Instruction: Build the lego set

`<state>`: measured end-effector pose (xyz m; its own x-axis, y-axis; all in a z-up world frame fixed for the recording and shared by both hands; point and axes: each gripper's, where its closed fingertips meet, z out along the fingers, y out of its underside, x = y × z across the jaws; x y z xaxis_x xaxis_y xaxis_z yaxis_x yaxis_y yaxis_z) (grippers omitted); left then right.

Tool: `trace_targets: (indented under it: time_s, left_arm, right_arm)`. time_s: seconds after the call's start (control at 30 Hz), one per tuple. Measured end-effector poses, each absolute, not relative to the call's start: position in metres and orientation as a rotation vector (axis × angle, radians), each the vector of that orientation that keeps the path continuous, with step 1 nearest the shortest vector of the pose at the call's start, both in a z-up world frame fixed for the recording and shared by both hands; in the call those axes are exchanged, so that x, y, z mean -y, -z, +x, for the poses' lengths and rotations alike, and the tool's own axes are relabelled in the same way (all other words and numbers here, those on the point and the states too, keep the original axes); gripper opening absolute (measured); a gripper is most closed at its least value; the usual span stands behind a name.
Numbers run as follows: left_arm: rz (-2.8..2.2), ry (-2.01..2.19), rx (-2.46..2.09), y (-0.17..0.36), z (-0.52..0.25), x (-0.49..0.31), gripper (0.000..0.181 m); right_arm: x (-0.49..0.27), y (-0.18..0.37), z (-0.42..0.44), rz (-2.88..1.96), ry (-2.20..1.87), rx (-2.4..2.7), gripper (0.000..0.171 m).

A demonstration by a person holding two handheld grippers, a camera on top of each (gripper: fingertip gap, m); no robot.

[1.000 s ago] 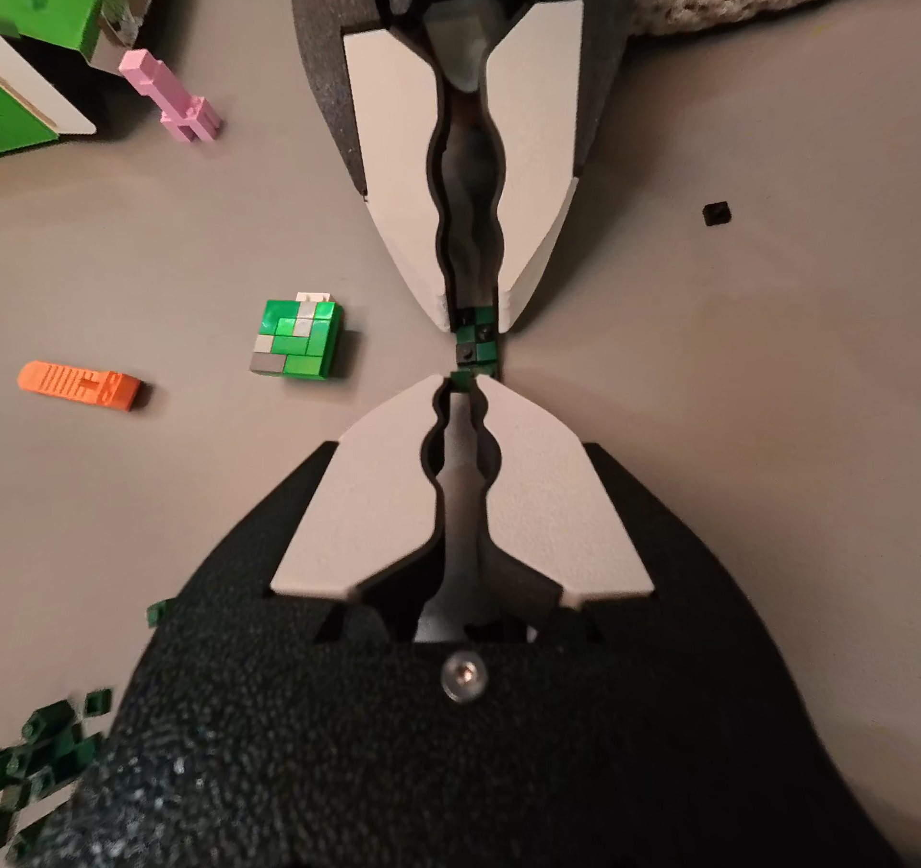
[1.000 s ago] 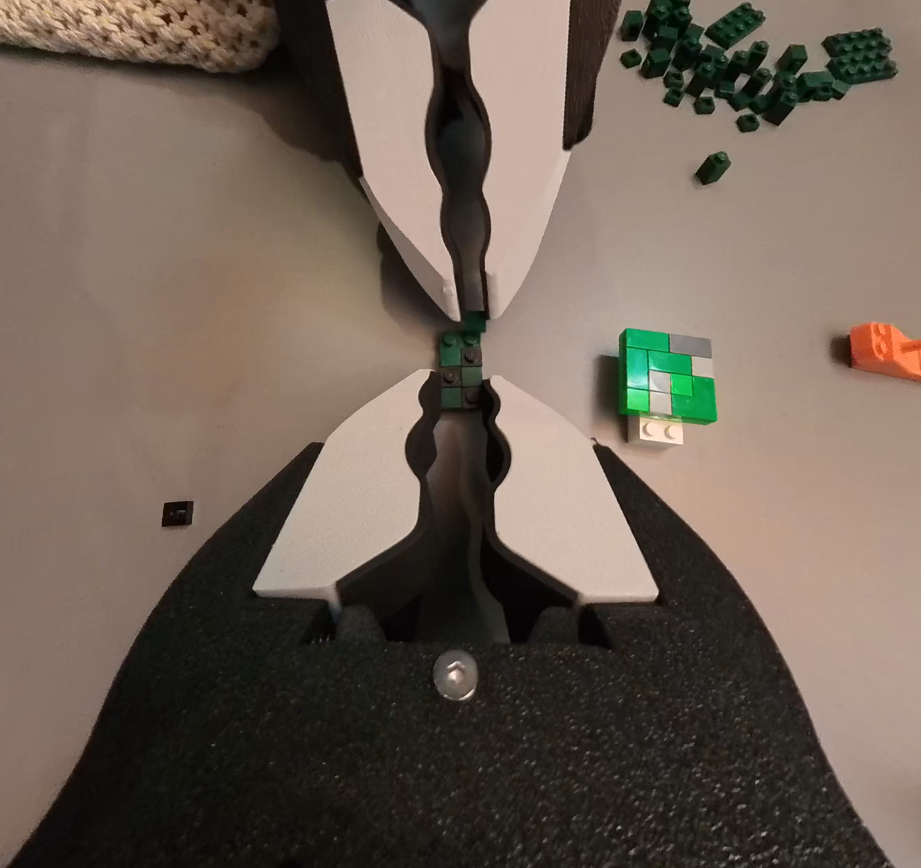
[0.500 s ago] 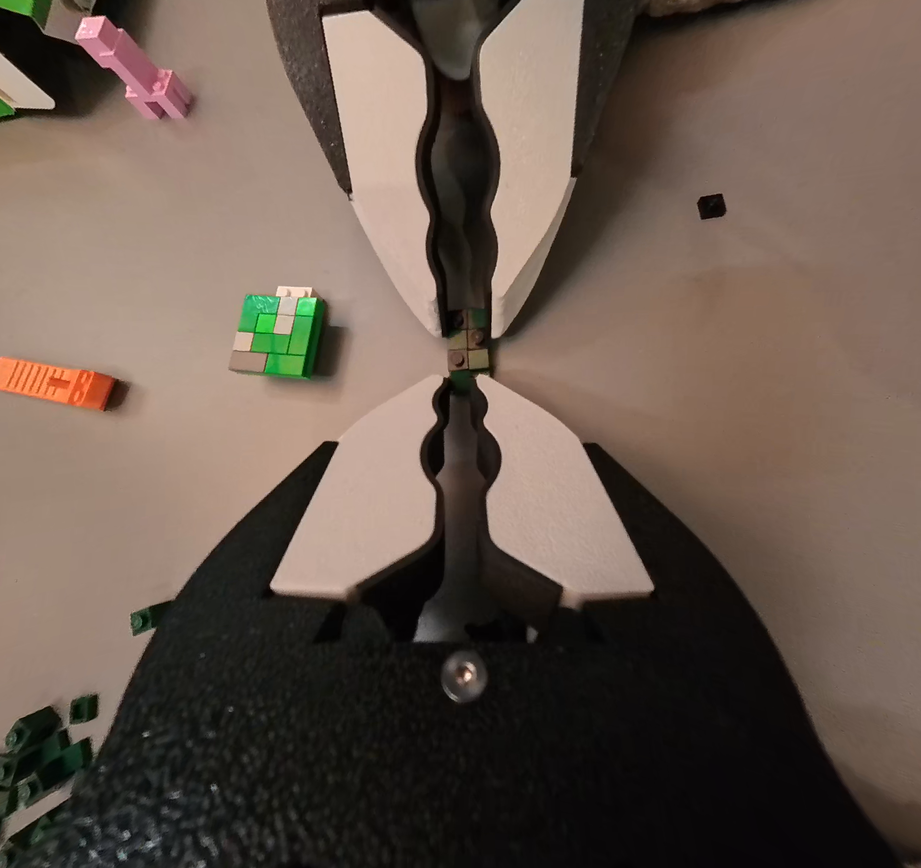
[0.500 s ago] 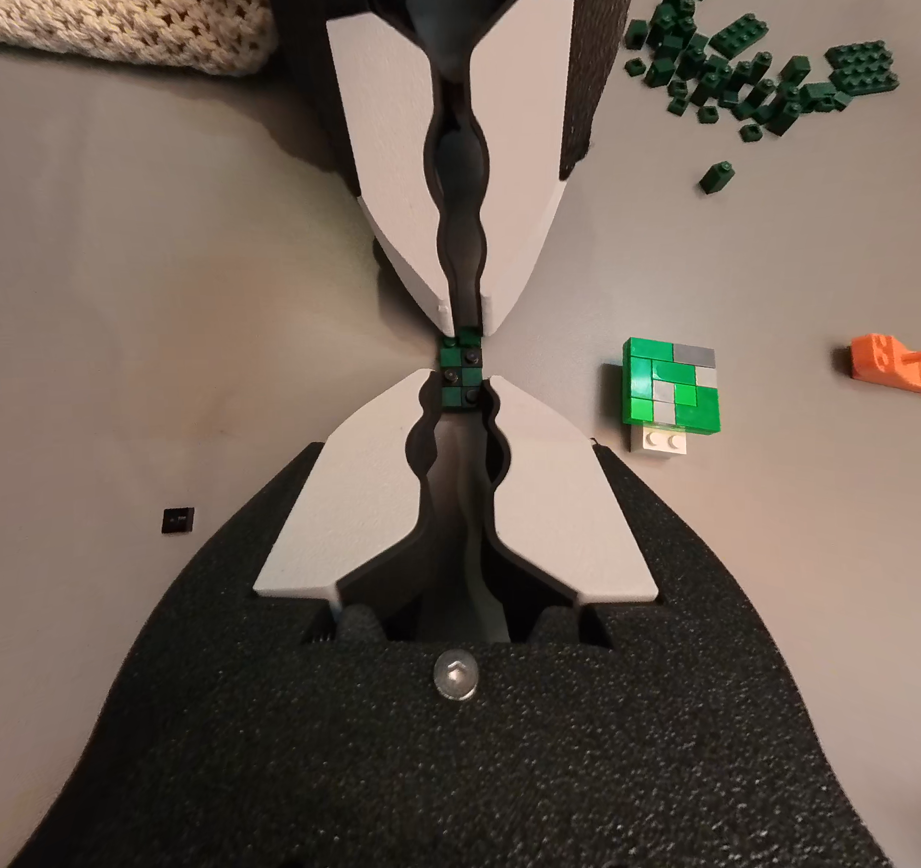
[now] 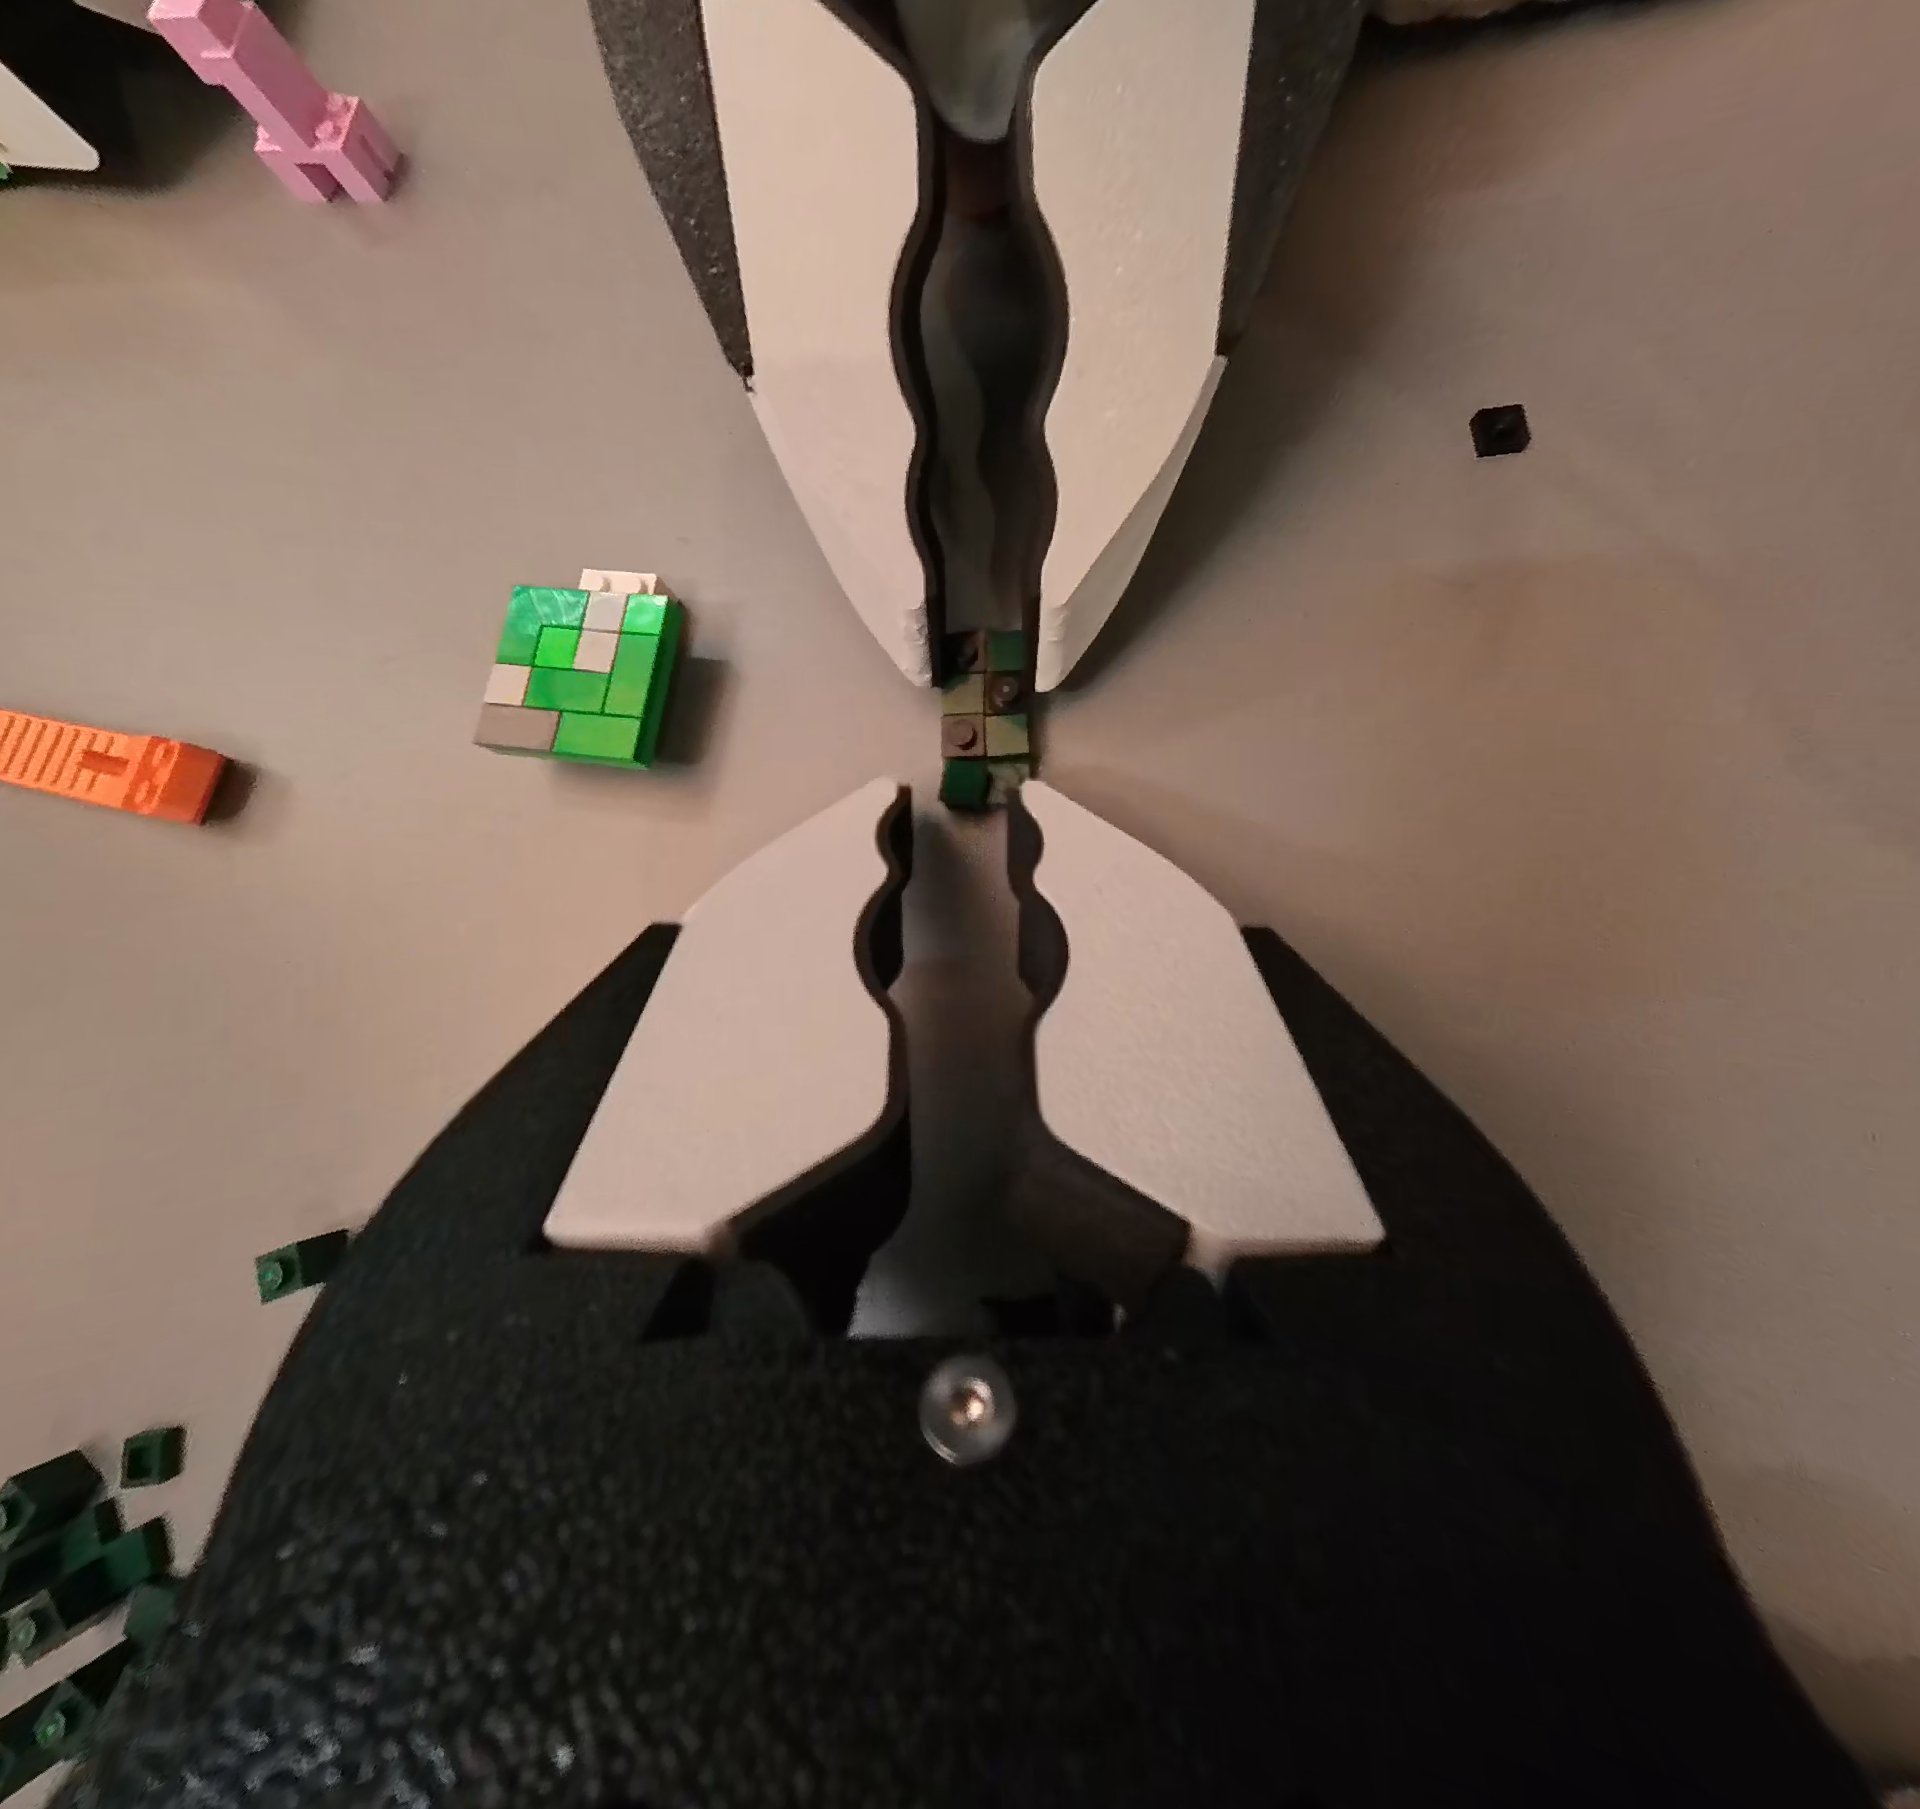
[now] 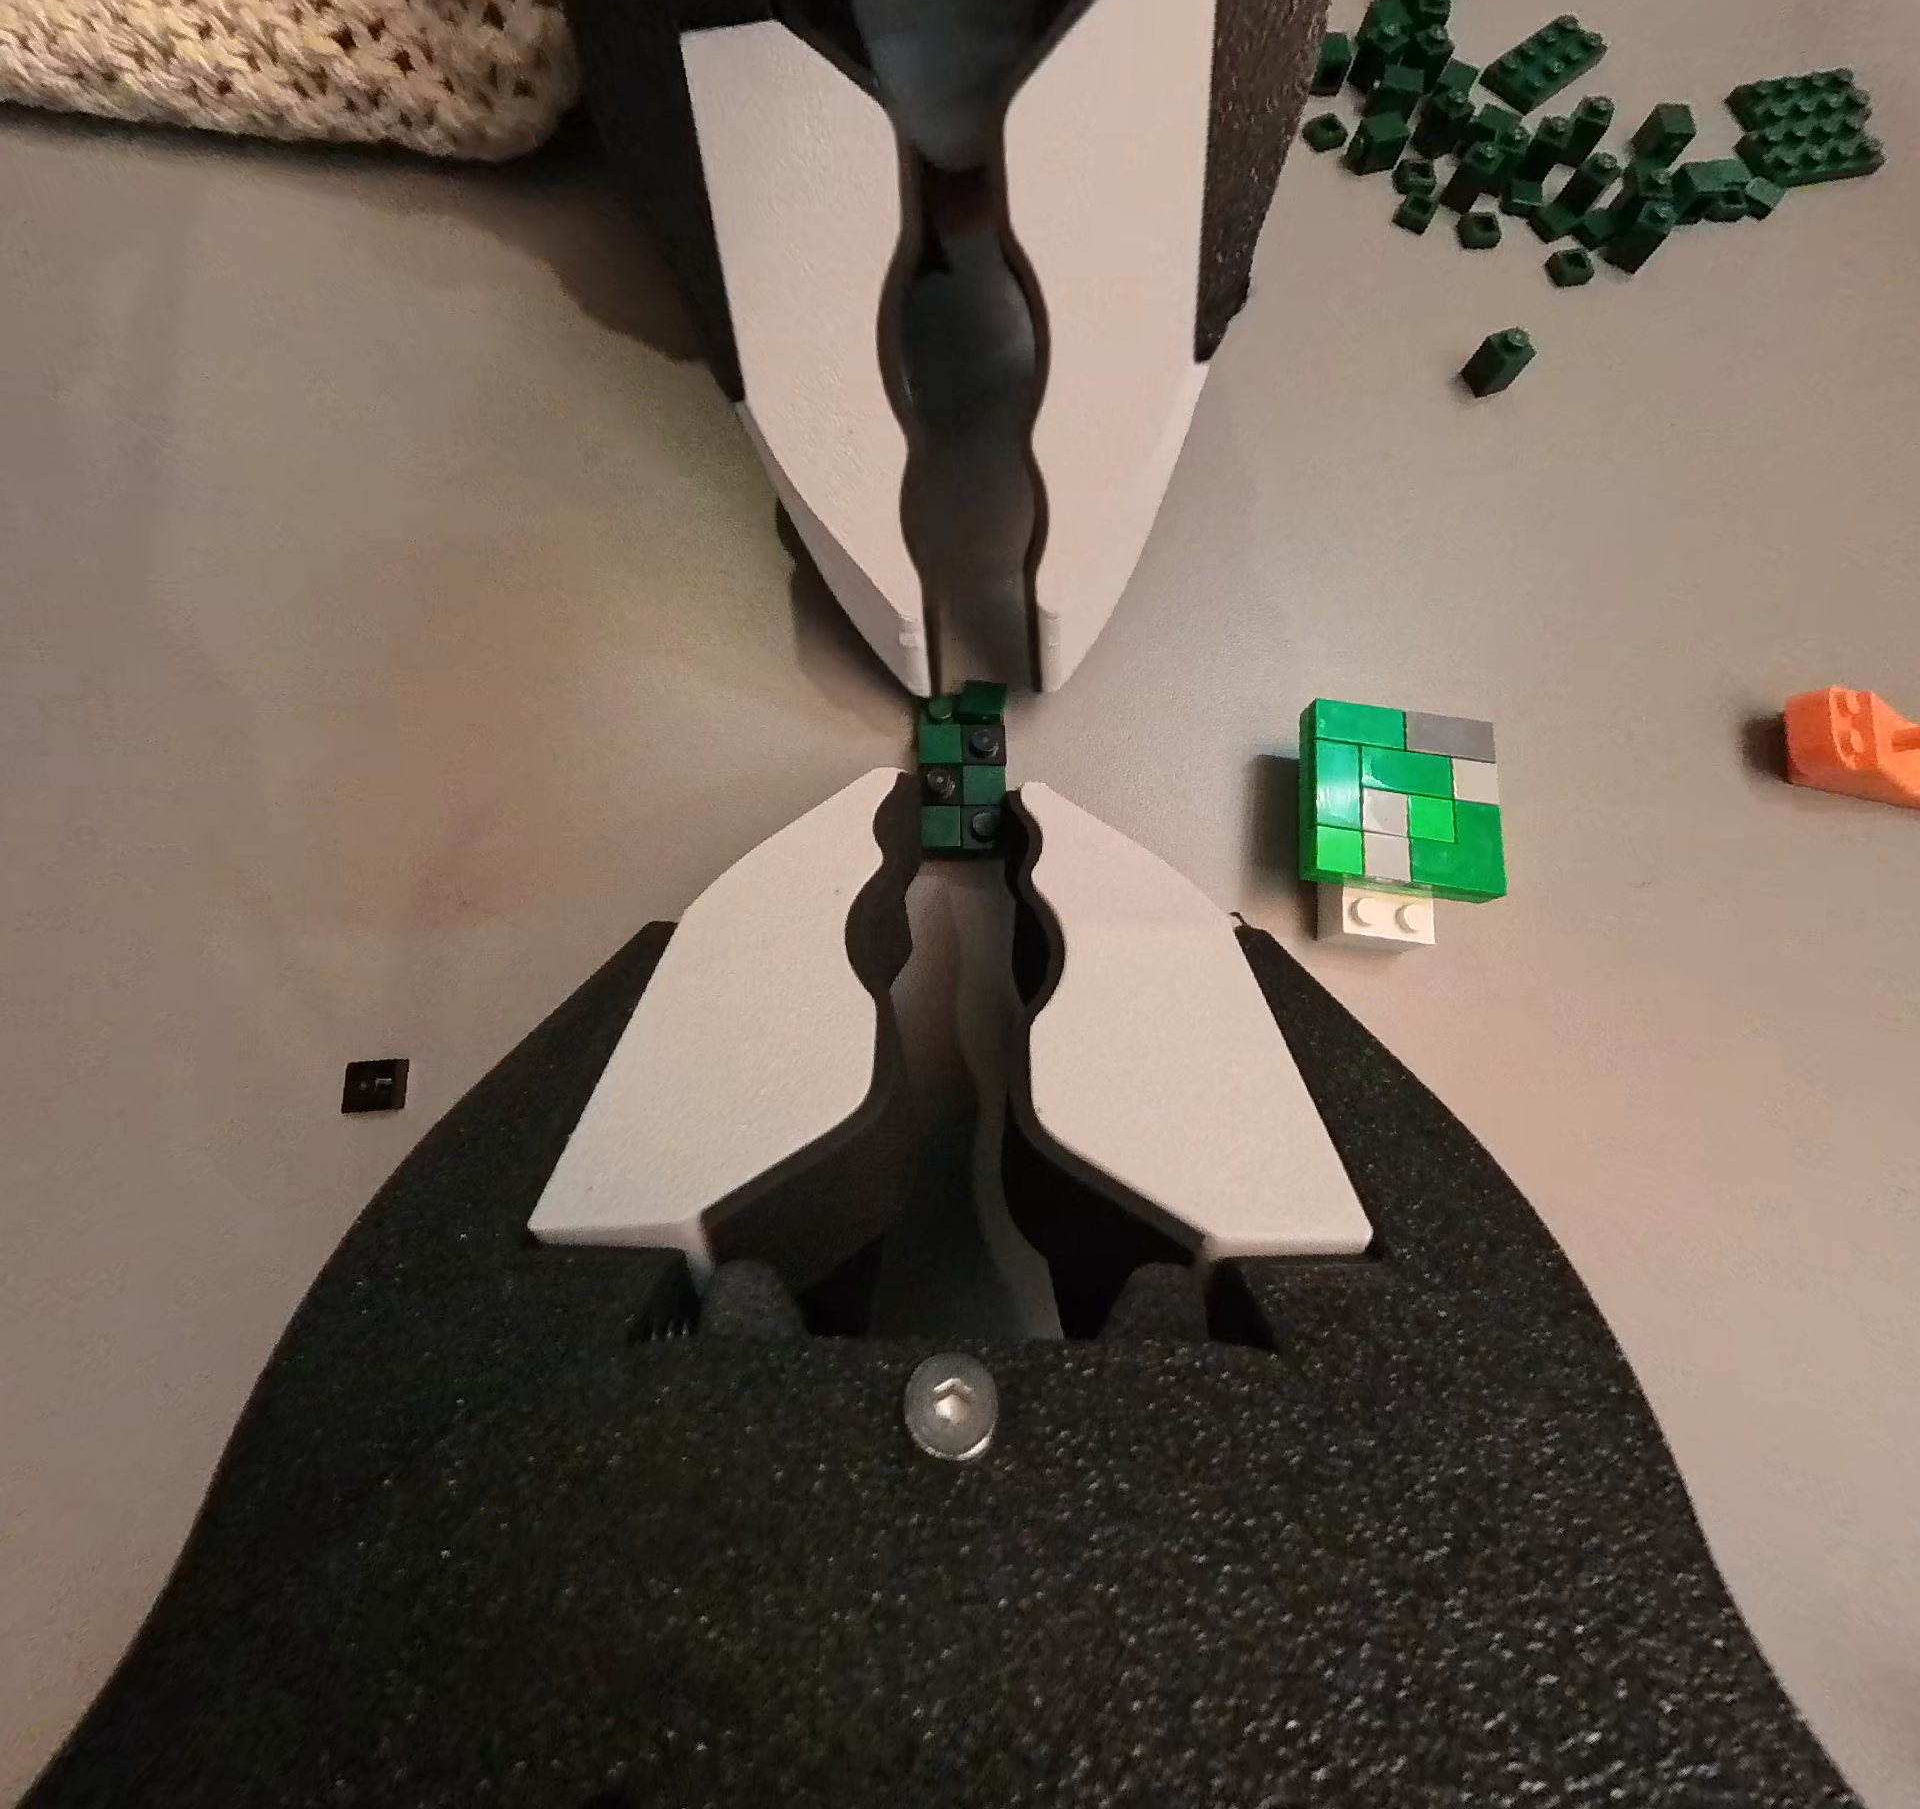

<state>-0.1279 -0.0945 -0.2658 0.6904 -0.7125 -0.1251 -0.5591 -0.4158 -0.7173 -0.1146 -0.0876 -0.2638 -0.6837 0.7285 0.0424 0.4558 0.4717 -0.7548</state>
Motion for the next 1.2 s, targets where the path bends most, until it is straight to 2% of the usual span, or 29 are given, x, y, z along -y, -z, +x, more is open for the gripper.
trace_targets:
  time_s: [0.23,0.5,0.73,0.83,1.07,1.2]
  left_arm:
    - [-2.018,0.256,-0.945,0.251,-0.134,0.096,0.028]
    - [-1.926,0.396,-0.712,0.229,-0.139,0.09,0.023]
    - [-1.827,0.496,-0.564,0.209,-0.147,0.09,0.035]
    - [-1.762,0.354,-0.662,0.204,-0.144,0.092,0.036]
    - [-1.509,-0.397,-1.084,0.206,-0.138,0.099,0.029]
    - [-1.392,-0.577,-1.143,0.203,-0.132,0.101,0.028]
  right_arm:
    - [0.086,0.259,-0.115,-1.0,-1.093,2.333,0.015]
    - [0.074,0.242,-0.116,-0.979,-1.085,2.223,0.015]
    - [0.071,0.213,-0.121,-0.917,-1.175,2.049,0.015]
    - [0.072,0.208,-0.12,-0.923,-1.234,2.029,0.015]
    - [0.078,0.204,-0.113,-0.933,-1.36,2.07,0.015]
    - [0.082,0.204,-0.11,-0.931,-1.388,2.097,0.015]
